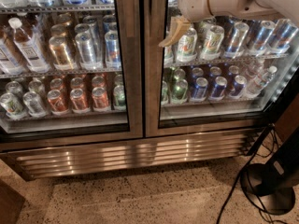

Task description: Open right fridge door

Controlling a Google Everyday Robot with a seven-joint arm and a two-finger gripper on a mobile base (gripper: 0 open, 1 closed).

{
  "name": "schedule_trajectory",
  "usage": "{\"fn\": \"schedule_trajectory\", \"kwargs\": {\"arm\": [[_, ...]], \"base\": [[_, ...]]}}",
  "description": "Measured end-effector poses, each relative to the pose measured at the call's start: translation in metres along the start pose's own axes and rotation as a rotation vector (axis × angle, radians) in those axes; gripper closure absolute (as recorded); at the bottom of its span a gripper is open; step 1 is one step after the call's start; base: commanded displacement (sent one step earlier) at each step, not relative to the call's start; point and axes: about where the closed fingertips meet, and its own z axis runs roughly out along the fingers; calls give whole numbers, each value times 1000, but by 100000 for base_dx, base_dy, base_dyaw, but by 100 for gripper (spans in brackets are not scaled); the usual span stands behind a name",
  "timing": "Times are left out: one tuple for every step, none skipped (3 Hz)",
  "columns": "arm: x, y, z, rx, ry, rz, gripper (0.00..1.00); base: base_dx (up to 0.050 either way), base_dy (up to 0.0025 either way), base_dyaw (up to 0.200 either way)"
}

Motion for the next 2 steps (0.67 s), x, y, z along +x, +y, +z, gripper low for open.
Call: {"fn": "schedule_trajectory", "kwargs": {"arm": [[-3, 0, 1, 4, -18, -6, 19], [-2, 0, -3, 6, -30, -7, 42]], "base": [[0, 0, 0], [0, 0, 0]]}}
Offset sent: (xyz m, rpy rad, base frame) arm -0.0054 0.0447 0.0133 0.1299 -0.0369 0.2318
